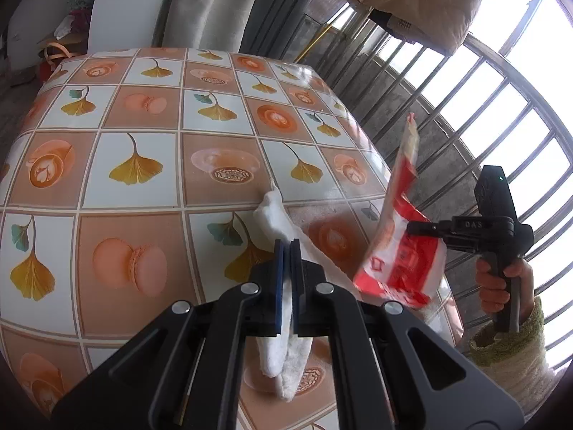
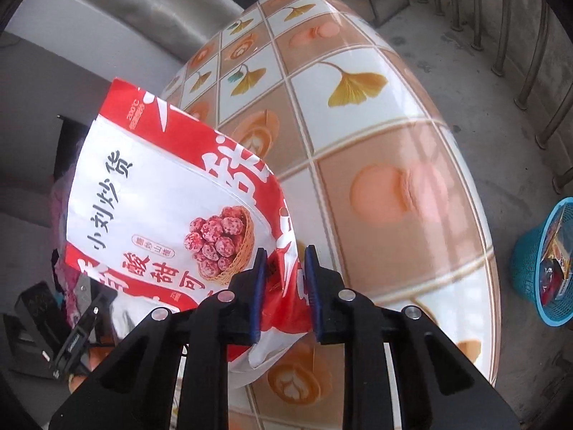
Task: Collect trash
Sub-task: 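Grasp the red-white snack bag with the right tool and lift it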
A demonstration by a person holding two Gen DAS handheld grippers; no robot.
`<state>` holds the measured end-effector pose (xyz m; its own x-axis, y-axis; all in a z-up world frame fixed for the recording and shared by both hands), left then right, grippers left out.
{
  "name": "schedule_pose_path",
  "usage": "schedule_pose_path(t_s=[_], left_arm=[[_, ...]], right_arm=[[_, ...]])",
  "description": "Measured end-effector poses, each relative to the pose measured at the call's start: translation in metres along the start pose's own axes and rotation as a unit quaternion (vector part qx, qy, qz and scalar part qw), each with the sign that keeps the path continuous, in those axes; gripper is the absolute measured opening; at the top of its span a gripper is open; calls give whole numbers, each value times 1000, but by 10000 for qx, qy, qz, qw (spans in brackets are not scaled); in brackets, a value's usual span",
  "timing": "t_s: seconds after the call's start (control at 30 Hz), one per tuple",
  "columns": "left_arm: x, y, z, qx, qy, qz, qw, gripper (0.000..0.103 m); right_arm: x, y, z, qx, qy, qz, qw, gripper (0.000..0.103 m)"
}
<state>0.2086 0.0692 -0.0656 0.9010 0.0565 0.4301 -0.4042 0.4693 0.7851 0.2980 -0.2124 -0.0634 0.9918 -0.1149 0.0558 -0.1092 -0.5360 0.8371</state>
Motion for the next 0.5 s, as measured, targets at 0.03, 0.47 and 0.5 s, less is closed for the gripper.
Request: schedule_pose_path(t_s=[0.03,0.47,0.5], left_arm=[[-1,-1,1,-4,-11,-17,10000,2],[-5,-8,14,-29,-119,-88,9999,2],[-5,-8,14,-28,-118,-91,9999,2]], right_arm=[[-9,0,1,34,19,-79,10000,21],[-71,18,11,121,-265,-26,9996,59],[-74,22,14,163,-388,40,9991,60]])
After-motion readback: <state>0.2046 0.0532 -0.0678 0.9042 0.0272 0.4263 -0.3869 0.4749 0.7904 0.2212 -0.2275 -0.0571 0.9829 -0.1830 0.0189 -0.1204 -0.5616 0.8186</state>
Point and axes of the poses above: each gripper's, at about its wrist camera, not at the fingertips, and y roughly against the way its jaws point, z to its right, x to its top, the point moved 5 cm from there along -y, roughly the way its jaws point, and after that the axes turned 10 degrees about -z, right-handed, at the moved point
